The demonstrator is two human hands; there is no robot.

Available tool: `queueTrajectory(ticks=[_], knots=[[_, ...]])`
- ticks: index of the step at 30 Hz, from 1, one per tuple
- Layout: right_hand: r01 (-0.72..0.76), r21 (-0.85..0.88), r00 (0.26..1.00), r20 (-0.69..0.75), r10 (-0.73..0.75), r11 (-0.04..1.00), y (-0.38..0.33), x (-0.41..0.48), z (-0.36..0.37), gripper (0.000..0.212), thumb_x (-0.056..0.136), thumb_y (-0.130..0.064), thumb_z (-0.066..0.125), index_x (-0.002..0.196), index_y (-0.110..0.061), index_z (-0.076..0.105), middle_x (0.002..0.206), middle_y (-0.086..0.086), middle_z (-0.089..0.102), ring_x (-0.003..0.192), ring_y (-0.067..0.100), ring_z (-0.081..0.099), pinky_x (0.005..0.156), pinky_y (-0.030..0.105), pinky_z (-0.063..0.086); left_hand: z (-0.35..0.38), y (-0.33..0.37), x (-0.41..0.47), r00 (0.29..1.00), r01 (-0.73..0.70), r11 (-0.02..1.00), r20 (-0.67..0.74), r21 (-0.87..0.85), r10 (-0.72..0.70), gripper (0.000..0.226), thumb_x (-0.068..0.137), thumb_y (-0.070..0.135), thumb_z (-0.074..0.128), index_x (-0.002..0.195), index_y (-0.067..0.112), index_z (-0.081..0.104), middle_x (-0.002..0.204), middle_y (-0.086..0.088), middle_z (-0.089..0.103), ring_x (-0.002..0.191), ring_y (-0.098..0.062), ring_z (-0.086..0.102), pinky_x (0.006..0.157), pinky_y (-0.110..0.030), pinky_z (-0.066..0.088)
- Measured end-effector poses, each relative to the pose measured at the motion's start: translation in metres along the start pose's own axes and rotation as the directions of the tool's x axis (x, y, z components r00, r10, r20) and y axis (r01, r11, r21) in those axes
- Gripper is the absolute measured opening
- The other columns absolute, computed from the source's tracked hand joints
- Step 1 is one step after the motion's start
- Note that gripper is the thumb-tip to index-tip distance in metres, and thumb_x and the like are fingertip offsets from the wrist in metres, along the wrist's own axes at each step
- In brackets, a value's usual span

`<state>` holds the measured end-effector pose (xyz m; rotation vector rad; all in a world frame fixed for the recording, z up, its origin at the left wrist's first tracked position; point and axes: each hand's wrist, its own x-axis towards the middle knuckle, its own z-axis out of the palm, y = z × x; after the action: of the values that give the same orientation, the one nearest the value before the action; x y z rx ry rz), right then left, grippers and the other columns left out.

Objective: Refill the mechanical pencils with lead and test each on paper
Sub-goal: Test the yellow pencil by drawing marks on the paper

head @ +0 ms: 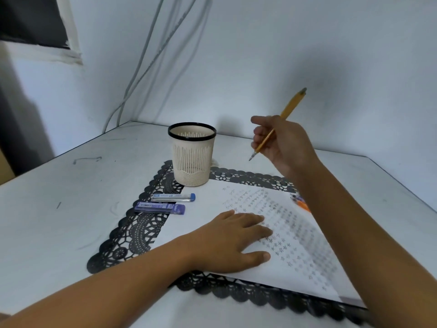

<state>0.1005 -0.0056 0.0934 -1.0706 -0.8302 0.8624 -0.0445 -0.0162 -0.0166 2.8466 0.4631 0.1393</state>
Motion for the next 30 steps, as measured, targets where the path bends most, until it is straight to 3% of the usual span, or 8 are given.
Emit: queueTrajectory(ticks=[3, 5, 7, 9, 14, 17, 21, 30], knots=[[-0.099, 0.027, 0.995, 0.01, 0.098, 0.995, 0.008, -0.01, -0.003, 0.015, 0.092, -0.012, 0.048, 0.101, -0.007, 0.059, 0.058, 0.001, 0.046, 0.049, 0.011, 0.043, 0.049, 0.023, 0.039, 0.0, 0.0, 0.001, 0.999, 0.009, 0.999, -0.03, -0.042, -0.01, 0.051, 0.093, 0.051, 0.035, 0.14, 0.035, 0.029, 0.153, 0.011, 0.019, 0.138, -0.003, 0.015, 0.111, -0.023, 0.003], [-0.15, 0.062, 0.989, 0.018, 0.149, 0.987, 0.017, -0.016, -0.01, 0.011, 0.093, -0.028, 0.051, 0.1, -0.02, 0.054, 0.056, -0.001, 0.043, 0.047, 0.01, 0.036, 0.047, 0.023, 0.033, -0.003, 0.002, 0.002, 0.995, 0.027, 0.993, -0.096, -0.119, -0.038, 0.046, 0.094, 0.047, 0.039, 0.136, 0.03, 0.039, 0.148, 0.011, 0.032, 0.132, -0.001, 0.027, 0.108, -0.018, 0.015], [-0.182, 0.114, 0.983, 0.02, 0.181, 0.977, 0.026, -0.021, -0.017, 0.021, 0.091, -0.049, 0.048, 0.098, -0.03, 0.052, 0.055, -0.003, 0.041, 0.046, 0.01, 0.031, 0.047, 0.022, 0.029, -0.005, 0.005, 0.003, 0.979, 0.069, 0.963, -0.168, -0.261, -0.116, 0.037, 0.093, 0.04, 0.044, 0.127, 0.026, 0.051, 0.134, 0.009, 0.05, 0.119, -0.001, 0.044, 0.101, -0.016, 0.031], [-0.162, 0.13, 0.987, 0.024, 0.161, 0.978, 0.034, -0.025, -0.024, 0.023, 0.092, -0.051, 0.044, 0.098, -0.032, 0.055, 0.055, -0.003, 0.041, 0.045, 0.01, 0.032, 0.048, 0.023, 0.03, -0.007, 0.006, 0.005, 0.947, 0.119, 0.905, -0.229, -0.409, -0.228, 0.027, 0.092, 0.034, 0.048, 0.114, 0.025, 0.061, 0.118, 0.009, 0.062, 0.104, 0.0, 0.054, 0.089, -0.016, 0.042], [-0.2, 0.302, 0.978, 0.008, 0.207, 0.932, 0.039, -0.028, -0.034, 0.017, 0.092, -0.024, 0.041, 0.089, -0.016, 0.056, 0.058, 0.0, 0.046, 0.046, 0.012, 0.041, 0.047, 0.023, 0.036, -0.006, -0.001, 0.007, 0.886, 0.147, 0.85, -0.315, -0.506, -0.341, 0.026, 0.092, 0.031, 0.048, 0.116, 0.025, 0.058, 0.113, 0.011, 0.062, 0.099, 0.003, 0.053, 0.08, -0.006, 0.037], [-0.246, 0.412, 0.965, 0.018, 0.262, 0.878, 0.038, -0.03, -0.04, 0.029, 0.088, -0.037, 0.038, 0.07, -0.016, 0.049, 0.052, -0.003, 0.035, 0.042, 0.011, 0.029, 0.046, 0.019, 0.024, -0.007, -0.004, 0.007, 0.898, 0.104, 0.856, -0.321, -0.507, -0.299, 0.026, 0.092, 0.03, 0.049, 0.117, 0.027, 0.057, 0.114, 0.013, 0.062, 0.098, 0.008, 0.052, 0.079, 0.002, 0.033], [-0.303, 0.475, 0.945, 0.038, 0.324, 0.826, 0.044, -0.031, -0.047, 0.049, 0.084, -0.055, 0.037, 0.055, -0.016, 0.042, 0.045, -0.005, 0.026, 0.036, 0.009, 0.022, 0.048, 0.017, 0.015, -0.006, 0.0, 0.005, 0.931, 0.026, 0.894, -0.315, -0.448, -0.185, 0.024, 0.092, 0.028, 0.051, 0.115, 0.026, 0.059, 0.114, 0.016, 0.061, 0.102, 0.008, 0.048, 0.085, -0.001, 0.032], [-0.274, 0.512, 0.948, -0.001, 0.319, 0.814, 0.045, -0.033, -0.051, 0.034, 0.062, -0.043, 0.047, 0.046, -0.018, 0.031, 0.037, -0.006, 0.02, 0.031, 0.009, 0.016, 0.047, 0.015, 0.01, -0.004, 0.001, 0.003, 0.947, 0.001, 0.948, -0.305, -0.318, -0.104, 0.035, 0.088, 0.03, 0.057, 0.123, 0.031, 0.051, 0.121, 0.017, 0.056, 0.107, 0.005, 0.047, 0.086, -0.004, 0.033]])
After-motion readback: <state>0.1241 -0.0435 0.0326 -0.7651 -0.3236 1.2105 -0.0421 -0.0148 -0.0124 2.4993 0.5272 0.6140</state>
